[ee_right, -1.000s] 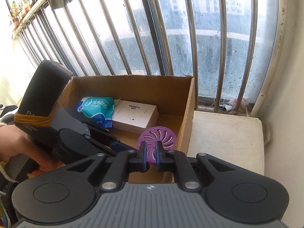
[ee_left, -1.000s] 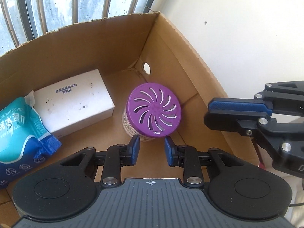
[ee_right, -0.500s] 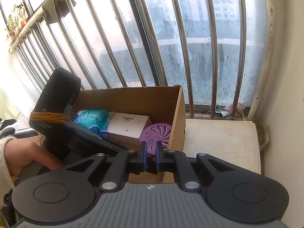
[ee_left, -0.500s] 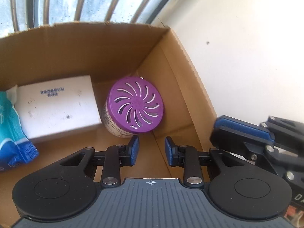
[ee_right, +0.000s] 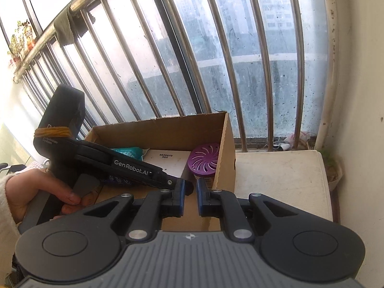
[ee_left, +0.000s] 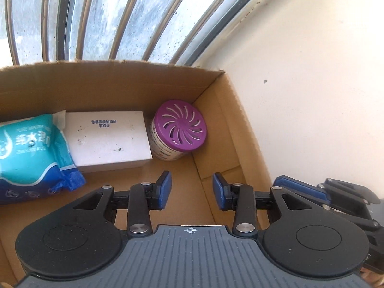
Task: Organize objects
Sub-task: 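Move the left gripper out of the box to the red toothpaste tube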
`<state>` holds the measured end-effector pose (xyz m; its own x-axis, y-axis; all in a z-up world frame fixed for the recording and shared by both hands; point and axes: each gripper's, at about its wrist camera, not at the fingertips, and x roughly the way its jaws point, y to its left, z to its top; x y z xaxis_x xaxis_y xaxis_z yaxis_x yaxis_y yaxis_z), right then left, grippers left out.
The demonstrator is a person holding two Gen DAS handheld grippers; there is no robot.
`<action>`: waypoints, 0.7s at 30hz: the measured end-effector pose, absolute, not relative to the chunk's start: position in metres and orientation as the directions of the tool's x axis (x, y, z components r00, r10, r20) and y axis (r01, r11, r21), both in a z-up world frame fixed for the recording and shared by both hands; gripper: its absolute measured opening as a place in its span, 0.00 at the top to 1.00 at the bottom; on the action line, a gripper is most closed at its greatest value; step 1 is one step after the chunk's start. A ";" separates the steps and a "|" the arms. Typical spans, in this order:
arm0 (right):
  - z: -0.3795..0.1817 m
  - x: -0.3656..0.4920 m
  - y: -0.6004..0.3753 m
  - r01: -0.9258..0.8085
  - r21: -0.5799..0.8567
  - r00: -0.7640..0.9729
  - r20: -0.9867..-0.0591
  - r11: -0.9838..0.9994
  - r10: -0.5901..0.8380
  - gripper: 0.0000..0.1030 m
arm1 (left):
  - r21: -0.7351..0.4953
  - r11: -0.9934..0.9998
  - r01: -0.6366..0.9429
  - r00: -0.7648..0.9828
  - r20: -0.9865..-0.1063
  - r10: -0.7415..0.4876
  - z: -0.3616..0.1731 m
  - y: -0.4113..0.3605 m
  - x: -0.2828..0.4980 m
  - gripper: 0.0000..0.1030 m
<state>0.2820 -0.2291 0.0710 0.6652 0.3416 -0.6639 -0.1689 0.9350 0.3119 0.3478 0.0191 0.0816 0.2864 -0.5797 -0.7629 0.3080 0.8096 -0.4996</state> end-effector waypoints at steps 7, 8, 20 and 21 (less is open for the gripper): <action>0.083 0.211 -0.224 -0.235 0.340 0.709 -0.581 0.911 0.399 0.87 | -0.252 0.849 0.465 0.511 -0.706 -0.489 0.139 0.065 0.241 0.38; 0.084 0.200 -0.220 -0.250 0.334 0.710 -0.574 0.909 0.407 0.87 | -0.218 0.852 0.477 0.533 -0.699 -0.477 0.139 0.071 0.225 0.36; 0.026 0.108 -0.161 -0.382 0.276 0.641 -0.609 0.882 0.467 0.81 | -0.180 0.877 0.446 0.592 -0.676 -0.439 0.045 0.127 0.108 0.34; 0.019 0.106 -0.155 -0.386 0.275 0.633 -0.615 0.880 0.470 0.81 | -0.173 0.875 0.452 0.580 -0.688 -0.435 0.036 0.127 0.106 0.34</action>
